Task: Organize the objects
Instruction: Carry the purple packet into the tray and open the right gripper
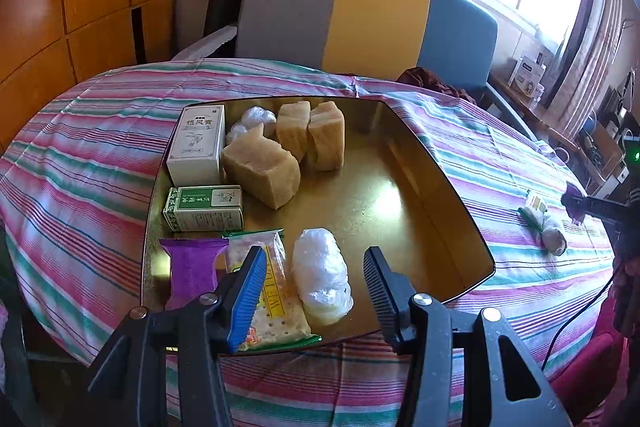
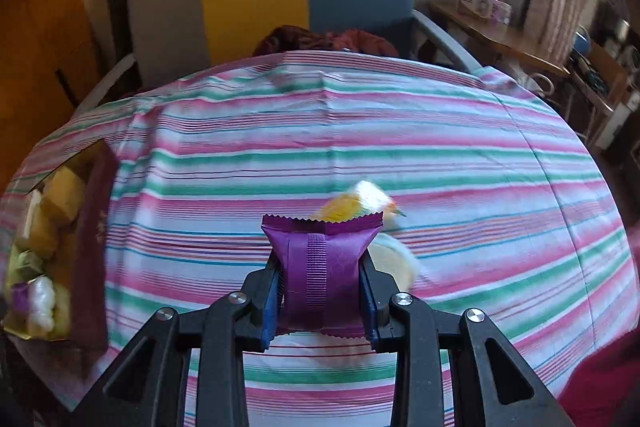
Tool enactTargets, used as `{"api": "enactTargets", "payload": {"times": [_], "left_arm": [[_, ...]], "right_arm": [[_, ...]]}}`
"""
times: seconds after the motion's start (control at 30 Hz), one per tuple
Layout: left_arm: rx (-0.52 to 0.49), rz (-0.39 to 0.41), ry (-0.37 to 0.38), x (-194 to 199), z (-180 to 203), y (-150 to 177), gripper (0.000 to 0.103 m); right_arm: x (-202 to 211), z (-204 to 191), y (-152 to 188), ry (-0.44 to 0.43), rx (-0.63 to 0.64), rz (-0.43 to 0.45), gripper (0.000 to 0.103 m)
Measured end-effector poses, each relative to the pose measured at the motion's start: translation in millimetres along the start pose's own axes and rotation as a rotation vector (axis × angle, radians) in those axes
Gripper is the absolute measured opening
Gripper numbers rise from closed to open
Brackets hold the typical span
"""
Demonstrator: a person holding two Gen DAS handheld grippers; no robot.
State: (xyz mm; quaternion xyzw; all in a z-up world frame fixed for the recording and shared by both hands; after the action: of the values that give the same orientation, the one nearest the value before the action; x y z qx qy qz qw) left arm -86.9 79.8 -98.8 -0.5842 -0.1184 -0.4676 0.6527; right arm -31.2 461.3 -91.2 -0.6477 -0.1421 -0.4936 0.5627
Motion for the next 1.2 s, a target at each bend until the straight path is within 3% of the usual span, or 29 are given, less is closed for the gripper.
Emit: {"api": "enactTargets", "payload": {"times": [0.17,0.47,0.57,0.7,0.97,1.2], "left_arm": [[0.027,0.007,0.0,2,-8,0,0.051],[0.129,0.048,-0.075,21,-56,4,0.051],[0.183,0.06,-0.136,30,-80,9,0.051],[0.22,0.06,-0.156,34,-98,13,0.051],[0.224,0.035,-0.132,28,-101,19,0.051],[0.215,0.031,-0.132,27,-98,20,0.051]], "right_arm": [[19,-59,-11,-0.121,0.079,0.025,0.033],[46,-218,2,-0.357,0.268,0.008,0.033],[42,-266,14,-0.396,0.324,-0.02,0.033],[31,-312,27,-0.42,0.354,-0.068,0.033],[7,-378,46,-0.456,0.409,-0.125,0.037],[13,-368,47,-0.48,0.377,-0.107,0.052]]}}
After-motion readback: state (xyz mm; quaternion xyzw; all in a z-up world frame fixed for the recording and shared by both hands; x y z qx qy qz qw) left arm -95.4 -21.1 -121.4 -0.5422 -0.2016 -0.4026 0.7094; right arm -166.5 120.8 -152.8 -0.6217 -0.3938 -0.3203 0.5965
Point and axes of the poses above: each gripper's, at about its wrist camera, not at the fingertips, and x roughly against the way its jaws point, z to its right, y to its underside, the point moved 10 cm from there along -x, roughly the way its jaws point, and after that the axes turned 11 degrees about y, right-handed, at the moved point
